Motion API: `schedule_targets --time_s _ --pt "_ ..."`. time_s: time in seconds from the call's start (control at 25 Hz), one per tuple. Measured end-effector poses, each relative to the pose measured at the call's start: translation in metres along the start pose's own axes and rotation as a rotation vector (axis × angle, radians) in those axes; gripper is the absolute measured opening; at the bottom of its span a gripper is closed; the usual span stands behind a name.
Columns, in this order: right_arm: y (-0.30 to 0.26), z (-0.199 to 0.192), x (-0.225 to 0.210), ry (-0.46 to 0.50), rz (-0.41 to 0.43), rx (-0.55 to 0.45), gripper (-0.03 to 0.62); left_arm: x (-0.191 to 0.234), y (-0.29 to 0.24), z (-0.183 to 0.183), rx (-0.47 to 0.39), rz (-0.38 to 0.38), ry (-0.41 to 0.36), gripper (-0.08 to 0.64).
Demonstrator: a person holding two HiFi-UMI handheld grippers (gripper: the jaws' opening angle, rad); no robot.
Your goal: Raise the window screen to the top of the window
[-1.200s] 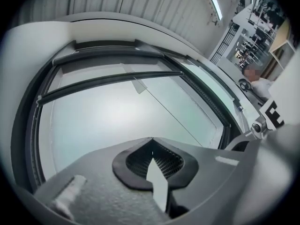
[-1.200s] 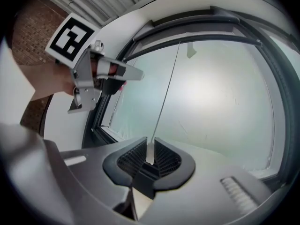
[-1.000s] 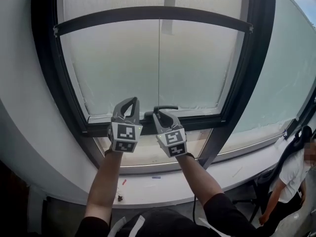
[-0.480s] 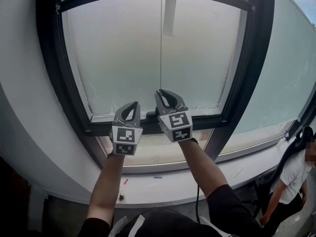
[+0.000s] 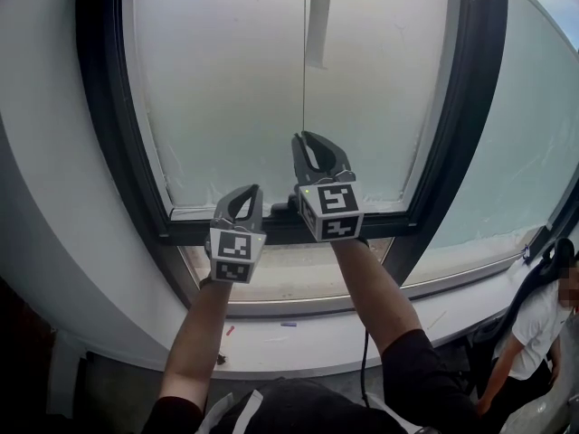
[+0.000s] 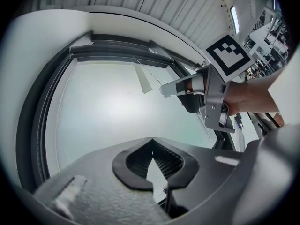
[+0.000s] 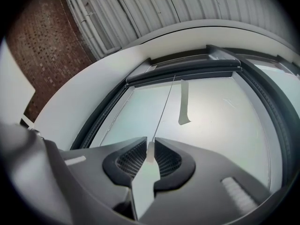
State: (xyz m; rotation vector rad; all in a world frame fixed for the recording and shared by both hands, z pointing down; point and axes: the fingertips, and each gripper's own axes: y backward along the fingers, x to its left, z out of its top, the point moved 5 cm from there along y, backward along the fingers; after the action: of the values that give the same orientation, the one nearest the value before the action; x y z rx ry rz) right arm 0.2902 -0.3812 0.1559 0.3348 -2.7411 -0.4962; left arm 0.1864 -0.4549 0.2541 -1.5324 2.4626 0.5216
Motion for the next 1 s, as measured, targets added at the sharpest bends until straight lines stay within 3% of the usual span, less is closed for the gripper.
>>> schedule_targets --time_s 0.24,0.36,0.44,0.76,1.0 --pt "0.004 0.009 -0.007 0.004 -0.027 -0.025 0.058 -0.007 0.000 0.006 -0.019 -0.009 0.005 0.005" --pt "0.010 0.005 -0.004 0.022 -0.026 -0.027 0.127 -0.011 0.002 0.009 -0.030 -0.015 0.019 0.005" --pt "0.019 0.000 -0.003 0.019 -0.031 -0.026 0.127 -0.015 0.003 0.009 -0.037 -0.024 0.031 0.005" --pt "0.074 -0.040 -0.024 -0.019 -0.112 0.044 0.097 -0.044 -0.003 -0.001 -0.089 -0.087 0.112 0.003" --pt "0.143 -0.084 -0.043 -0.015 -0.184 0.132 0.054 -0.076 -0.006 -0.020 -0.108 -0.172 0.227 0.005"
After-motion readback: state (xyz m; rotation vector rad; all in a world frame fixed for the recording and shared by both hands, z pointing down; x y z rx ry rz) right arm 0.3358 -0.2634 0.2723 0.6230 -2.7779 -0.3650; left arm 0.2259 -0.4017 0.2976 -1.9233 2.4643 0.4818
